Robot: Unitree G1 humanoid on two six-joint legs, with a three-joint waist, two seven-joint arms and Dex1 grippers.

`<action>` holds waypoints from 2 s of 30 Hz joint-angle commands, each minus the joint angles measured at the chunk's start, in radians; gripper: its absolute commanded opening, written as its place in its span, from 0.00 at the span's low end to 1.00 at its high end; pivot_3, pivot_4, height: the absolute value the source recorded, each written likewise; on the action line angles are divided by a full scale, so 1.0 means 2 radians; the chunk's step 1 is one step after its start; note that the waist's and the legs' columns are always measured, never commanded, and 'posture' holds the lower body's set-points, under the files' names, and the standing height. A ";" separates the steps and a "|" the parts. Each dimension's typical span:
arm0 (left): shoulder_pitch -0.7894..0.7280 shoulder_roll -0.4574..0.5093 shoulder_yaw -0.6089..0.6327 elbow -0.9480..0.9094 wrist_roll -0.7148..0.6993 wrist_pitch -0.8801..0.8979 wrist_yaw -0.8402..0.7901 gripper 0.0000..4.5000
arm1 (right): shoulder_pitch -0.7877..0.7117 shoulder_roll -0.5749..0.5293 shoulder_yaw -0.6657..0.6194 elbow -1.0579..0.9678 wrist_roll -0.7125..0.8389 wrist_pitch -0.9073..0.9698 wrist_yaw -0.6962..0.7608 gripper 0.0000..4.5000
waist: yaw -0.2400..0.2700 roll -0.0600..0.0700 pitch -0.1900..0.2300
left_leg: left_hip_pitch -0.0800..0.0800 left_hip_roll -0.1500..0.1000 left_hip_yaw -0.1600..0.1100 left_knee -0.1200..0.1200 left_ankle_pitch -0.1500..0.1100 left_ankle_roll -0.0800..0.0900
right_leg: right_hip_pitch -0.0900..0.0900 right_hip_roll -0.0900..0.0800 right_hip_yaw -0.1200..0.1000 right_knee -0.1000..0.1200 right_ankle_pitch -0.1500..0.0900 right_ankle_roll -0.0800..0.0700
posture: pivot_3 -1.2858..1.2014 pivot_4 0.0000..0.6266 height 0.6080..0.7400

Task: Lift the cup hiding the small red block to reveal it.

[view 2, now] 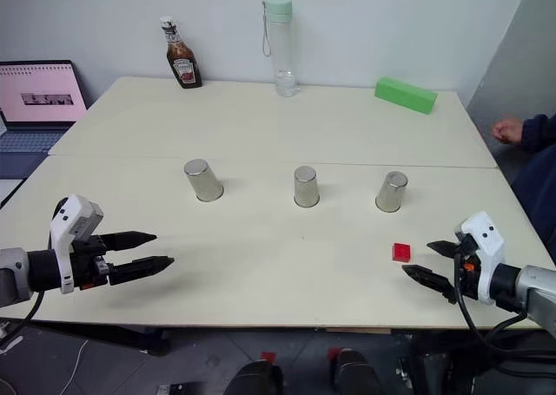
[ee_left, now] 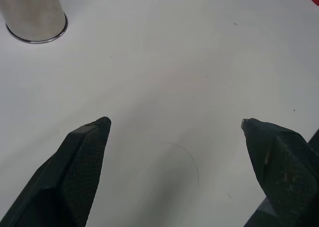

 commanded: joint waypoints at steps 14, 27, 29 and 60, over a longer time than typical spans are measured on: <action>-0.011 0.004 0.028 -0.023 -0.024 0.026 0.020 0.99 | -0.017 -0.002 -0.004 0.003 -0.001 -0.004 -0.001 1.00 | 0.000 0.000 0.000 | 0.000 0.000 0.000 0.000 0.000 0.000 | 0.000 0.000 0.000 0.000 0.001 0.001 | 0.52 0.24 1.00; -0.025 0.000 0.018 -0.024 -0.024 0.024 0.028 0.99 | -0.014 0.003 -0.011 -0.003 0.005 0.000 -0.009 1.00 | 0.000 0.000 0.000 | 0.000 0.000 0.000 0.000 0.000 0.000 | 0.000 0.000 0.000 0.000 0.001 0.001 | 0.52 0.24 1.00; -0.026 -0.002 0.015 -0.024 -0.023 0.023 0.029 0.99 | -0.014 0.002 -0.010 -0.002 0.004 -0.001 -0.008 1.00 | 0.000 0.000 0.000 | 0.000 0.000 0.000 0.000 0.000 0.000 | 0.000 0.000 0.000 0.000 0.001 0.001 | 0.52 0.24 1.00; -0.036 0.000 -0.003 0.007 -0.003 -0.005 0.016 0.99 | -0.026 0.011 -0.002 -0.007 0.011 0.005 -0.017 1.00 | 0.000 0.000 0.000 | 0.000 0.000 0.000 0.000 0.000 0.000 | 0.000 0.000 0.000 0.000 0.001 0.002 | 0.52 0.24 1.00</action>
